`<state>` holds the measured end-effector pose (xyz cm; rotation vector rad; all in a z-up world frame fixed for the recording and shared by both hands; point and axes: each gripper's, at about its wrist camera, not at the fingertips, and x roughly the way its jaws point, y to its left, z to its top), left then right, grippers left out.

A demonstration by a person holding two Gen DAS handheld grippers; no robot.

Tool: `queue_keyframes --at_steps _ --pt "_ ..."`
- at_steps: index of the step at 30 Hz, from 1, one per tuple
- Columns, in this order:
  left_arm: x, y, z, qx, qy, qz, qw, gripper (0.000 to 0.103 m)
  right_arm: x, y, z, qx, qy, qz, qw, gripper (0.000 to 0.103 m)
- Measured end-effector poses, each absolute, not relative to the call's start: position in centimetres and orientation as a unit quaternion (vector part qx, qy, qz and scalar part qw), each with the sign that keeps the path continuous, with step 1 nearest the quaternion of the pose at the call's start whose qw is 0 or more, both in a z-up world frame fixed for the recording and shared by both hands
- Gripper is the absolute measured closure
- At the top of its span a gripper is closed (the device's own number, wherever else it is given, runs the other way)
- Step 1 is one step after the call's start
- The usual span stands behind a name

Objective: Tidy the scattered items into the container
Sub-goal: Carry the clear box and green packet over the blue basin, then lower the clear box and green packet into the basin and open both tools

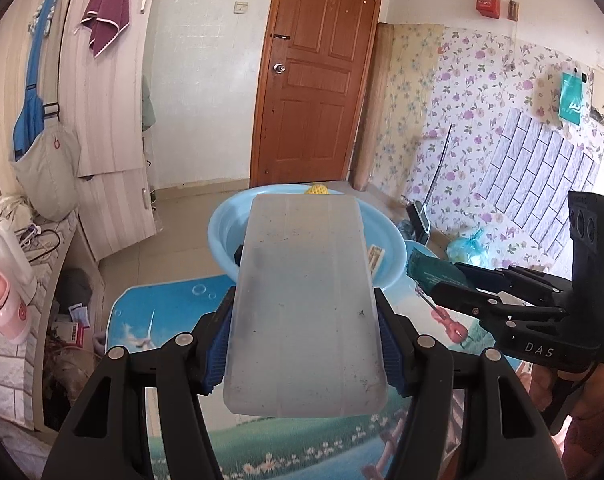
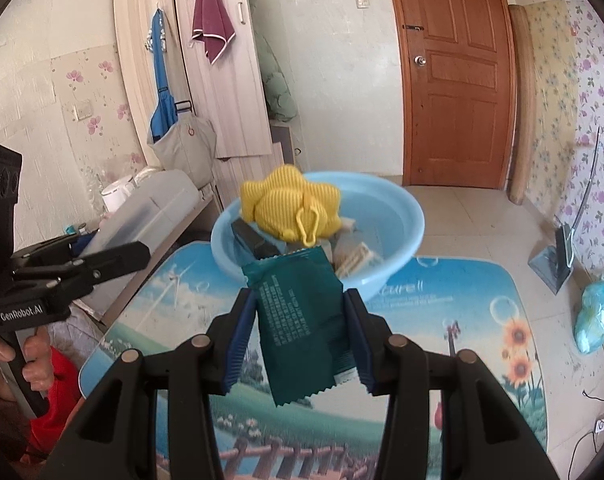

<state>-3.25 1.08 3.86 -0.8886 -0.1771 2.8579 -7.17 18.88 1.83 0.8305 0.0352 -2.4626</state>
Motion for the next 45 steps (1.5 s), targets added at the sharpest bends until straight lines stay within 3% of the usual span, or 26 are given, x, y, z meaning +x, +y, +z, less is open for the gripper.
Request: queue_keyframes --at_steps 26,30,35,39,45 --pt "-16.9 1.0 1.7 -0.322 -0.026 0.945 0.050 0.041 -17.5 16.3 -0.5 0.331 0.010 -0.906 0.266 0.059" --pt "-18.2 1.2 0.5 -0.339 -0.034 0.938 0.057 0.029 -18.4 15.6 -1.4 0.343 0.022 -0.902 0.261 0.059" --pt "-17.6 1.1 -0.3 -0.343 -0.032 0.937 0.050 0.024 -18.4 15.2 -1.9 0.350 0.030 -0.897 0.269 0.058" --pt "-16.6 0.3 -0.5 -0.346 -0.047 0.935 0.056 0.012 -18.0 14.9 -2.4 0.362 0.039 -0.895 0.259 0.058" --pt "-14.5 0.3 -0.4 -0.342 -0.051 0.936 0.068 0.007 -17.1 15.0 -2.0 0.364 0.044 -0.896 0.249 0.058"
